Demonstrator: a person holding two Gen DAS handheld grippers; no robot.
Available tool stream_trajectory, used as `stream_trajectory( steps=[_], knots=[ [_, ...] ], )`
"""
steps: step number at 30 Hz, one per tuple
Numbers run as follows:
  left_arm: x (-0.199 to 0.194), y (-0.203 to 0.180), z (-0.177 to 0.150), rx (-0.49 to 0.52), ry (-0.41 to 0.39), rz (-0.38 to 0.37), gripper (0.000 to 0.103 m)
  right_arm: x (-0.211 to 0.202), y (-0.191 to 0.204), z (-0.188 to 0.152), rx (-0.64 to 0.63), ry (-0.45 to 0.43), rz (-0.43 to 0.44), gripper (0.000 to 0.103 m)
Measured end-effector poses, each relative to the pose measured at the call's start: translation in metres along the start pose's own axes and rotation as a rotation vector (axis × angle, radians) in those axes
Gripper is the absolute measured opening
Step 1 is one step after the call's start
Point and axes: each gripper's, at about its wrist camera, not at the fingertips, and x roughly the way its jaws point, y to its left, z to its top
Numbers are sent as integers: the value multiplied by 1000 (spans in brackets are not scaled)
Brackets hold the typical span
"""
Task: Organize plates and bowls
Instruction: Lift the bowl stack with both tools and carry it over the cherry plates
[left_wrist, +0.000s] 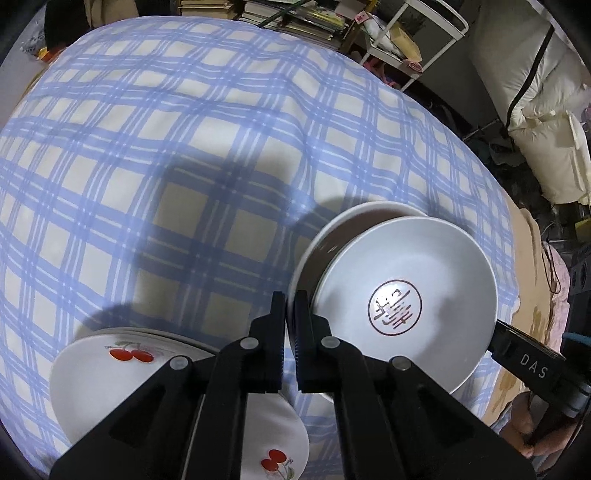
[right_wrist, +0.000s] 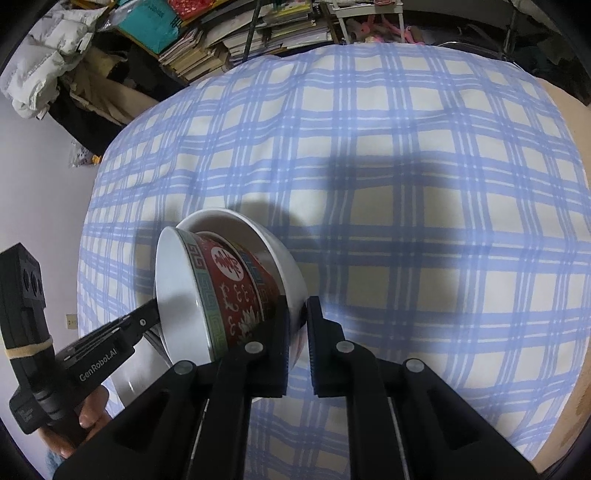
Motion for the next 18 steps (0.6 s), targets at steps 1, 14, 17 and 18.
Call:
stream_trajectory(
  steps=[1, 14, 17, 18],
  knots=[
    [1, -1, 0, -3, 0, 5, 3, 0, 0, 0, 1, -1, 0, 12],
    [1, 1, -1, -16, 0, 20, 2, -1, 5, -4, -47, -17, -38, 11],
    [1, 0, -1, -27, -11, 27, 2, -2, 7, -6, -45, -24, -44, 10],
    [1, 1, -2, -33, -18, 26, 2, -2, 8, -6, -44, -31, -48, 10]
  ],
)
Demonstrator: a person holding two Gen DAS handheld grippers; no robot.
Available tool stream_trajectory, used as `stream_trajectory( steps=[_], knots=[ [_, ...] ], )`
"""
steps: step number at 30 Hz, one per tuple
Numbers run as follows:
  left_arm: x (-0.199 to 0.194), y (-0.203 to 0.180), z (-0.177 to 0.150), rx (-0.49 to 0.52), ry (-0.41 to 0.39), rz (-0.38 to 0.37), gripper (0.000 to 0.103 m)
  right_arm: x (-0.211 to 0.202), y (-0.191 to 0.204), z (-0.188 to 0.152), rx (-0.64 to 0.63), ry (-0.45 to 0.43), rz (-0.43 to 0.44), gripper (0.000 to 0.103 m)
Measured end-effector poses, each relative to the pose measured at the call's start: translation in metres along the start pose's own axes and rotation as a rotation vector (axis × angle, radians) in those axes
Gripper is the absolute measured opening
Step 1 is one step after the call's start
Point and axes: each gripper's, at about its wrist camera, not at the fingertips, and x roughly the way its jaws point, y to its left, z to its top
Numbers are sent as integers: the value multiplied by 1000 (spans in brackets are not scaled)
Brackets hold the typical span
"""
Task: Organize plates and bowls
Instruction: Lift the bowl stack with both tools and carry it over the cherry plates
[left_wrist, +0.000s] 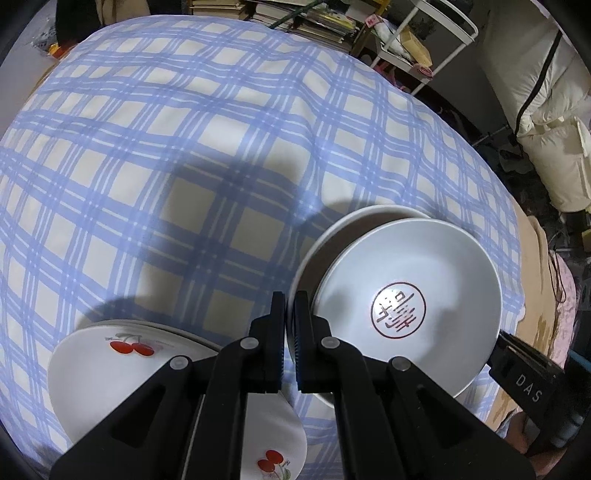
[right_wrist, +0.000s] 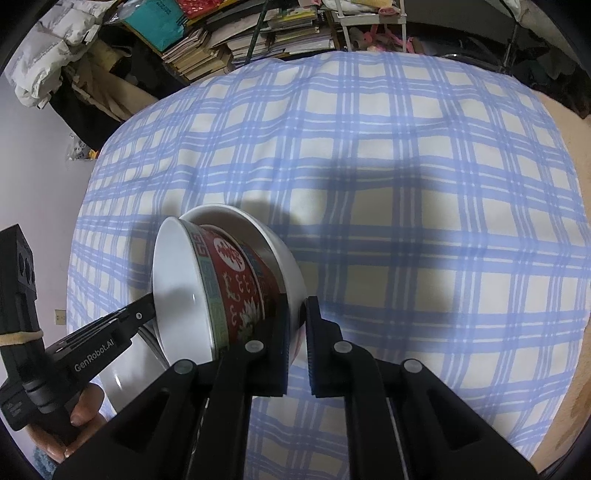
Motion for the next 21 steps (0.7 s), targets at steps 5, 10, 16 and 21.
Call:
stream_trajectory(
  steps=[5, 10, 16, 21],
  knots=[
    [0, 1, 0, 10, -8, -3, 2, 1, 1, 1, -4, -4, -9, 10],
    [2, -3, 4, 71, 35, 16, 2, 0, 5, 1, -47, 5, -38, 10],
    [2, -8, 7, 84, 55, 32, 3, -1, 10, -1, -88, -2, -83, 9],
    [-1, -27, 1, 164, 38, 95, 3, 5, 20, -7, -162, -20, -198, 8]
  ],
)
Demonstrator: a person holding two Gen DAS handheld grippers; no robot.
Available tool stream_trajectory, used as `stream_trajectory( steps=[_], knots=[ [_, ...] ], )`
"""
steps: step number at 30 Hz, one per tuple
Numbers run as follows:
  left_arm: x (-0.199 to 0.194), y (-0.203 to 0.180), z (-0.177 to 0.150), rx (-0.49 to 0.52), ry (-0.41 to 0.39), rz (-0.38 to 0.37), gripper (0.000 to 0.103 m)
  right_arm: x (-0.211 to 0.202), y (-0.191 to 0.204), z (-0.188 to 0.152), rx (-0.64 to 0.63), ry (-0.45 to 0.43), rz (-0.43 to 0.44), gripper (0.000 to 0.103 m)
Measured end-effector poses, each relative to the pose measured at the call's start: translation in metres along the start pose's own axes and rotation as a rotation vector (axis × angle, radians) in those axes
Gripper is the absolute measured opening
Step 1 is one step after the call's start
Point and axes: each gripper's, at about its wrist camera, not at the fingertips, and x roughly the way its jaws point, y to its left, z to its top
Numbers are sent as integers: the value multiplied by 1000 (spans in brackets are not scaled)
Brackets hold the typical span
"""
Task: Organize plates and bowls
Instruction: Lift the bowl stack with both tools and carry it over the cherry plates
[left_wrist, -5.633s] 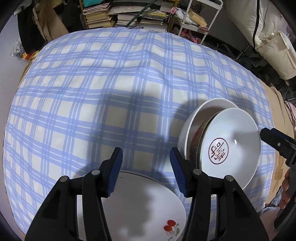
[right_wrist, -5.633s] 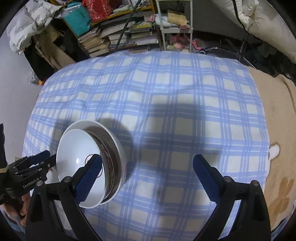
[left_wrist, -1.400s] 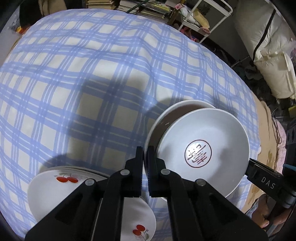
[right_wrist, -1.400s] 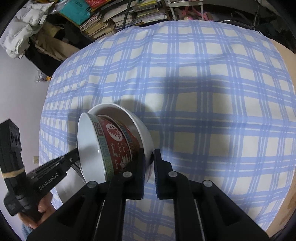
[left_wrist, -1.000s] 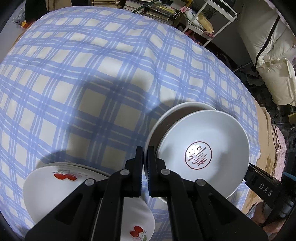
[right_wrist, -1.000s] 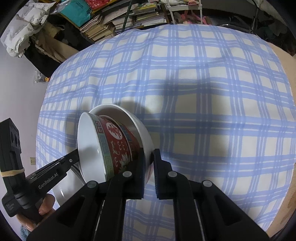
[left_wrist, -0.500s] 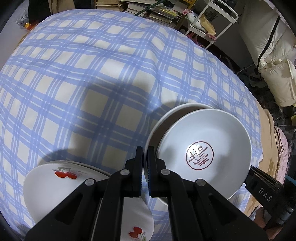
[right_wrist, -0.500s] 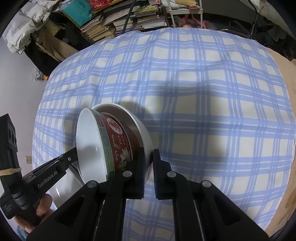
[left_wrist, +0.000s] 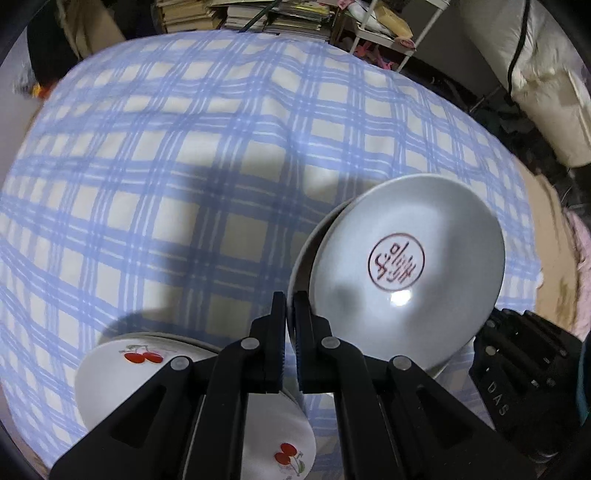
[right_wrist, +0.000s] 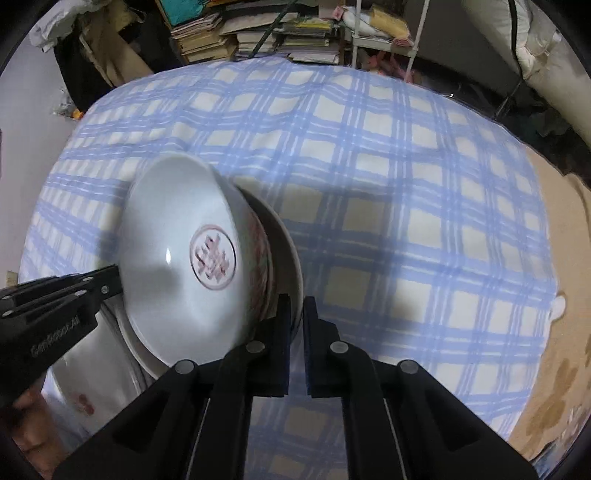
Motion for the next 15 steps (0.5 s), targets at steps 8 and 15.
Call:
stream_trajectory(
  steps=[8, 15],
  knots=[
    [1, 16, -3, -80, -42, -77, 4, 1, -13, 4, 57, 0, 61, 10],
    [-2, 17, 2, -78, -43, -91, 4, 7, -17, 11, 85, 13, 109, 9]
  ],
)
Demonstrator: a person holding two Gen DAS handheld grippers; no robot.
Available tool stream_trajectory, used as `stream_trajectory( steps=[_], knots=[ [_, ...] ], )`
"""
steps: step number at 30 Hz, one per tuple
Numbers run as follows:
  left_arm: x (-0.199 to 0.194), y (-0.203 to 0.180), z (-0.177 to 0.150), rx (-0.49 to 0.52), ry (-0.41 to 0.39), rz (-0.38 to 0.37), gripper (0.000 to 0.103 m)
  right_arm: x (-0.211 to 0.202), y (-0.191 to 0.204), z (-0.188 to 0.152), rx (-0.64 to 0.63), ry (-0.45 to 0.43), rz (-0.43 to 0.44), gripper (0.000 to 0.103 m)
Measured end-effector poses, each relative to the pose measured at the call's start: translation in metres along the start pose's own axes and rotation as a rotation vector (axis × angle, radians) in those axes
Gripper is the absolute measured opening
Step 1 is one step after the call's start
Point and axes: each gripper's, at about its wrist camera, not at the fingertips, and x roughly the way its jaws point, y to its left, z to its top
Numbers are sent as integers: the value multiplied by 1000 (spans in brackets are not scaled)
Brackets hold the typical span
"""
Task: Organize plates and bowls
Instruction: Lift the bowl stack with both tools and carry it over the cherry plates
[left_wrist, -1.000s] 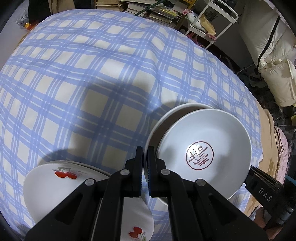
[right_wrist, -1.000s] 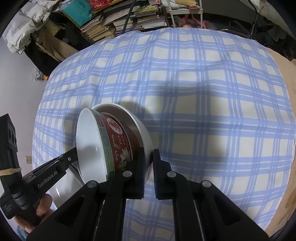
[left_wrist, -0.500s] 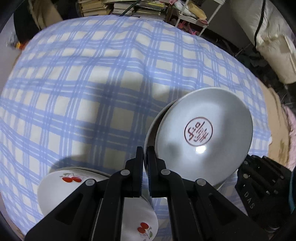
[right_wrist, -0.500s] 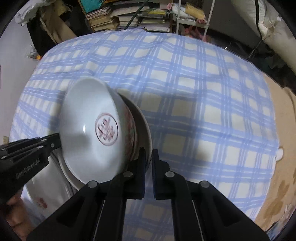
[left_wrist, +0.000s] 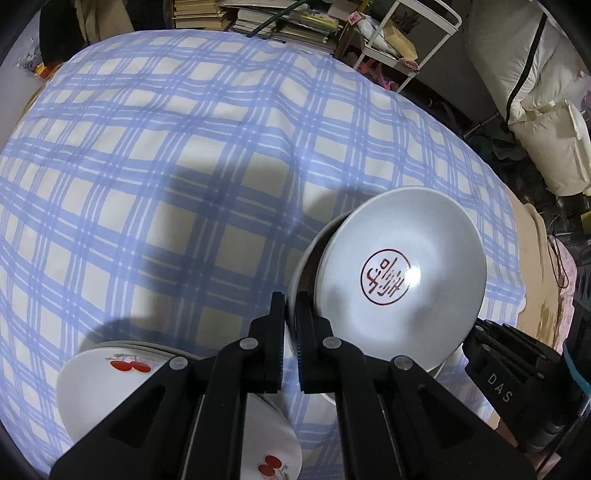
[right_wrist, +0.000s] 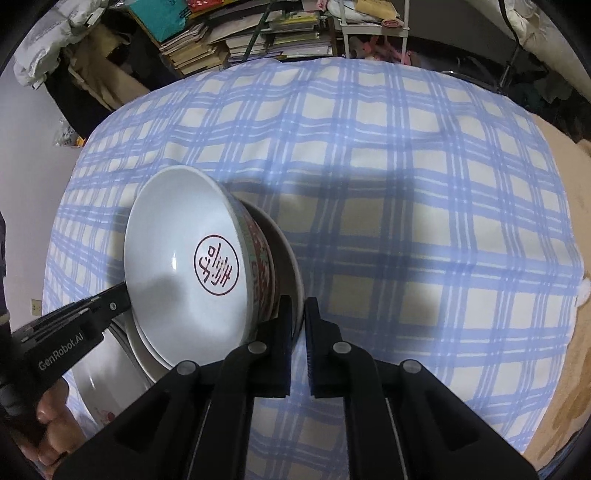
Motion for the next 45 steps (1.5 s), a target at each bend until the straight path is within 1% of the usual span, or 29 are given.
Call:
stream_trajectory(
  steps=[3, 6, 8, 11, 13, 16, 18, 21, 24, 28, 31, 36, 38, 40, 42, 45],
  knots=[
    [-7, -4, 0, 18, -8, 8, 4, -3, -3, 1, -6, 2, 26, 9],
    [-11, -15, -1, 69, -16, 65, 4, -8, 2, -4, -17, -27, 13, 9],
    [-13, -17, -4, 82, -18, 82, 4, -13, 5, -9, -21, -44, 11, 9],
    [-18, -17, -5, 79, -8, 81, 3, -16, -1, -14, 14, -31, 54, 9],
    [-20, -20, -8, 96, -21, 83, 3, -20, -1, -16, 9, -41, 50, 9],
    [-27, -18, -11, 80, -10, 64, 3, -28, -1, -18, 22, -53, 54, 9],
    [-31, -19, -14, 78, -12, 66, 3, -33, 0, -19, 23, -59, 53, 9],
    [-44, -21, -19, 85, -30, 71, 3, -42, 1, -21, 17, -69, 55, 9],
    [-59, -18, -21, 70, -48, 66, 3, -50, 4, -23, 21, -72, 74, 9],
    [-80, -15, -28, 73, -74, 92, 3, -66, 16, -30, 7, -109, 80, 9],
    [-94, 0, -37, 56, -78, 91, 3, -75, 28, -37, -13, -123, 109, 9],
    [-112, 35, -64, 12, -81, 140, 3, -76, 61, -53, -69, -122, 142, 9],
    [-115, 52, -74, -18, -77, 146, 3, -72, 81, -64, -137, -120, 142, 9],
    [-117, 67, -84, -45, -71, 162, 3, -64, 94, -71, -175, -102, 159, 9],
    [-116, 82, -94, -66, -67, 182, 3, -54, 104, -79, -186, -76, 188, 9],
    [-109, 99, -106, -98, -52, 197, 3, -40, 121, -91, -226, -53, 182, 9]
  ],
)
